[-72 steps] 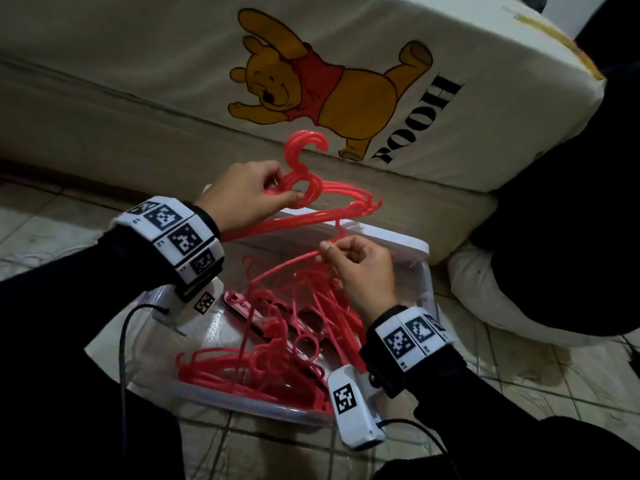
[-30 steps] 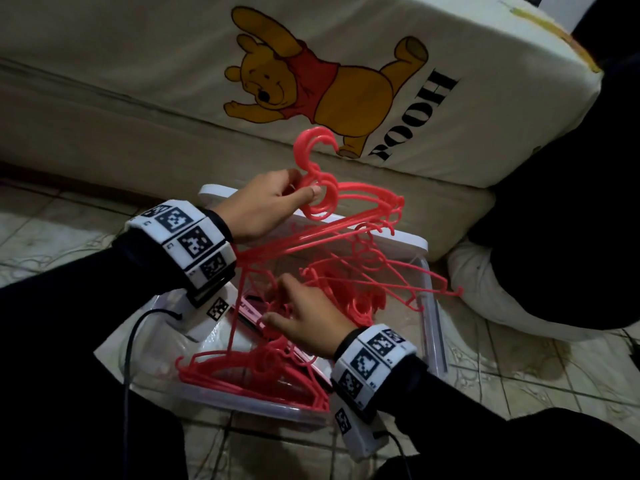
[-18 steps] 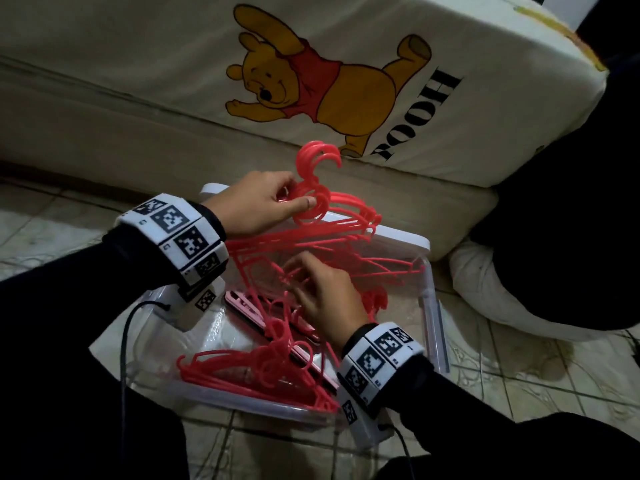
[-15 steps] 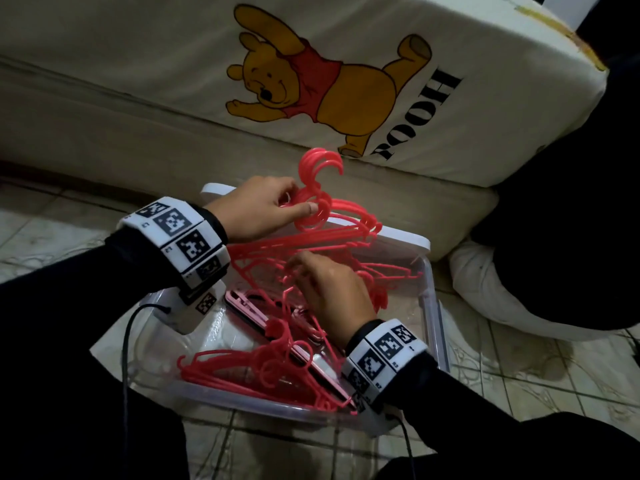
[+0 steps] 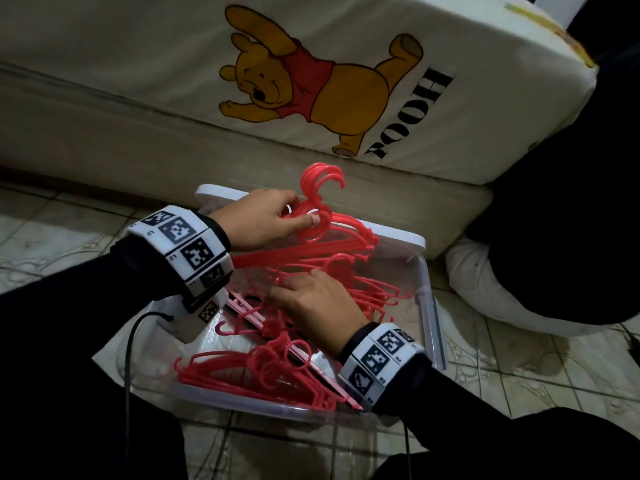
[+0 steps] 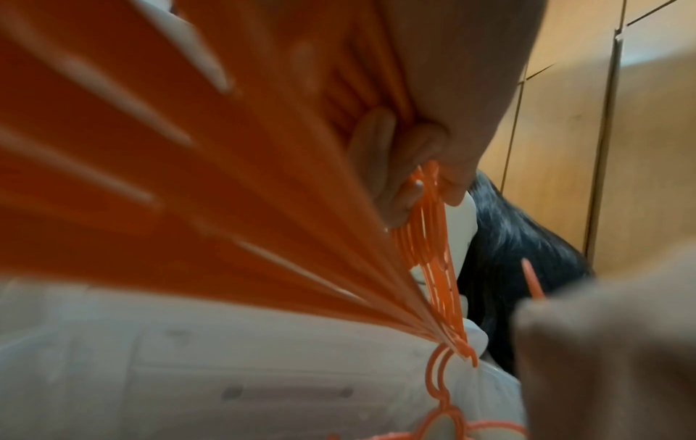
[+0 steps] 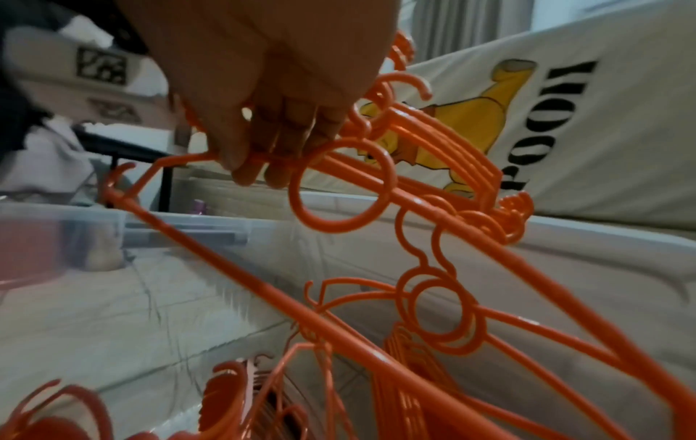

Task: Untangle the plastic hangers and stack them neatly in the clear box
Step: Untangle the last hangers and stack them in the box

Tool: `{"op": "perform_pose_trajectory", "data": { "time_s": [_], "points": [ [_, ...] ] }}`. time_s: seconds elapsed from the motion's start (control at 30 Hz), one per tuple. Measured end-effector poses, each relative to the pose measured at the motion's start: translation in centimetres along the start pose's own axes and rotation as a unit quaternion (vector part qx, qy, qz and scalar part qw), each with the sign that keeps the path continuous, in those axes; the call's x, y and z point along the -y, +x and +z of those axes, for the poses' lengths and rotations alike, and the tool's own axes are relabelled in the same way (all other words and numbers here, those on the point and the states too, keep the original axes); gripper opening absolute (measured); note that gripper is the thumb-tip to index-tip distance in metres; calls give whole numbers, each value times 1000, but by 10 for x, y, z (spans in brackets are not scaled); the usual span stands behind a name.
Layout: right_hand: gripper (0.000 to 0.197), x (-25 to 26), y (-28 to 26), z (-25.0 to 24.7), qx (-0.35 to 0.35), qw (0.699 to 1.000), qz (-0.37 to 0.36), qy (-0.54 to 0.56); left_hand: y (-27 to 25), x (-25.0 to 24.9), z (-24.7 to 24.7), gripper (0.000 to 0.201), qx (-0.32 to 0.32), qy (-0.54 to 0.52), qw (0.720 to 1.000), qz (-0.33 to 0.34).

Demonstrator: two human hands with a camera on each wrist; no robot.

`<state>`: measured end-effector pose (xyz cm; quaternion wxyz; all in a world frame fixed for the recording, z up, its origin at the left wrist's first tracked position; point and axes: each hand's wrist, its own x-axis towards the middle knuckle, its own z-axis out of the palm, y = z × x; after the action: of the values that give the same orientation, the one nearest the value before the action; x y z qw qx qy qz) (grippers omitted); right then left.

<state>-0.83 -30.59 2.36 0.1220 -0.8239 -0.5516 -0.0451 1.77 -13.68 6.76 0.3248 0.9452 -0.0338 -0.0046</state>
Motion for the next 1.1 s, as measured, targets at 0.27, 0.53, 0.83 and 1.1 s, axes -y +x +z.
{"op": "perform_pose_trajectory", "data": {
  "time_s": [0.27, 0.53, 0.83, 1.1],
  "points": [
    [16, -38, 2, -42, -74, 993, 72, 59, -6, 4, -3, 42, 12, -40, 999, 18],
    [9, -57, -2, -58, -139, 978, 89, 125, -7, 3, 4, 26, 64, -29, 997, 33],
    [6, -92, -13, -83, -277, 942, 151, 110, -5, 6, -4, 16, 42, -66, 997, 25],
    [22, -104, -18, -57, -74, 953, 275, 106, -5, 1, -11, 19, 7, -24, 999, 36]
  ]
}}
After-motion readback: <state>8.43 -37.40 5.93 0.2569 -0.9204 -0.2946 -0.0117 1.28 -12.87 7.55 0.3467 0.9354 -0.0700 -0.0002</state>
